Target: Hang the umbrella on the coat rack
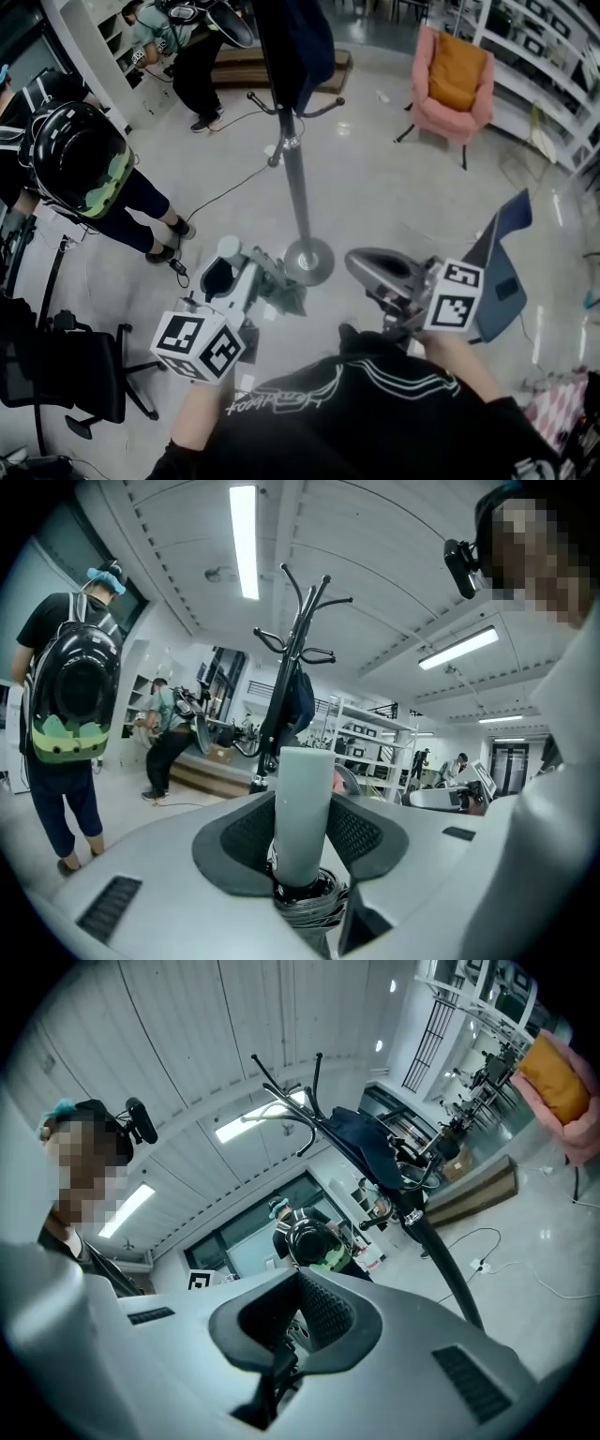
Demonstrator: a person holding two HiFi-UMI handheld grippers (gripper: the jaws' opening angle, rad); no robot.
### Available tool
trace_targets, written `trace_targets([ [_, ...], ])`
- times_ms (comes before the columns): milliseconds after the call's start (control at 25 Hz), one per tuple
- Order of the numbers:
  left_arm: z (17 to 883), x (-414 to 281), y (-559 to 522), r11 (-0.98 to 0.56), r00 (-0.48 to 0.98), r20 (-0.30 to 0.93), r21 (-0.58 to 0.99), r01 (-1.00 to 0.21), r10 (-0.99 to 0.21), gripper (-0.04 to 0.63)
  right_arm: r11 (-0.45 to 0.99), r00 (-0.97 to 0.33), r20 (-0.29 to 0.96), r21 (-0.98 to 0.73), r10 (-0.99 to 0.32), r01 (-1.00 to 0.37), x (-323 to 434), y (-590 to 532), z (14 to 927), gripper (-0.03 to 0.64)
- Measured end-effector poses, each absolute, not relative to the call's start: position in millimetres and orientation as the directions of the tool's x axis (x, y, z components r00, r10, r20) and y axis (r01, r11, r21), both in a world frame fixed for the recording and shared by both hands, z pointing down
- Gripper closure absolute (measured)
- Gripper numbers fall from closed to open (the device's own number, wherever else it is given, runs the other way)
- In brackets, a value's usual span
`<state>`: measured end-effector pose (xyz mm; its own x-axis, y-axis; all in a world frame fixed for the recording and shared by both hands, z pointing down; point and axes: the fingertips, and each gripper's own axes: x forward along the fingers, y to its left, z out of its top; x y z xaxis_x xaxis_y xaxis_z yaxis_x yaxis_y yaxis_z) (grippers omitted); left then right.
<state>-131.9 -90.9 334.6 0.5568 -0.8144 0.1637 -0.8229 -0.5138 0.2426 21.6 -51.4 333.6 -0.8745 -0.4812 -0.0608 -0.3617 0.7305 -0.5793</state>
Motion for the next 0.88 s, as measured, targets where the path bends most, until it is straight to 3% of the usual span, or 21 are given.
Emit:
trace_targets([
  [880, 344, -126, -178, -0.423, 0.476, 0.207, 0.254, -0.870, -0.855, 0.439, 0.726, -0.910, -0.053, -0.623, -0.411, -0.292, 28, -149, 345, 0.604],
])
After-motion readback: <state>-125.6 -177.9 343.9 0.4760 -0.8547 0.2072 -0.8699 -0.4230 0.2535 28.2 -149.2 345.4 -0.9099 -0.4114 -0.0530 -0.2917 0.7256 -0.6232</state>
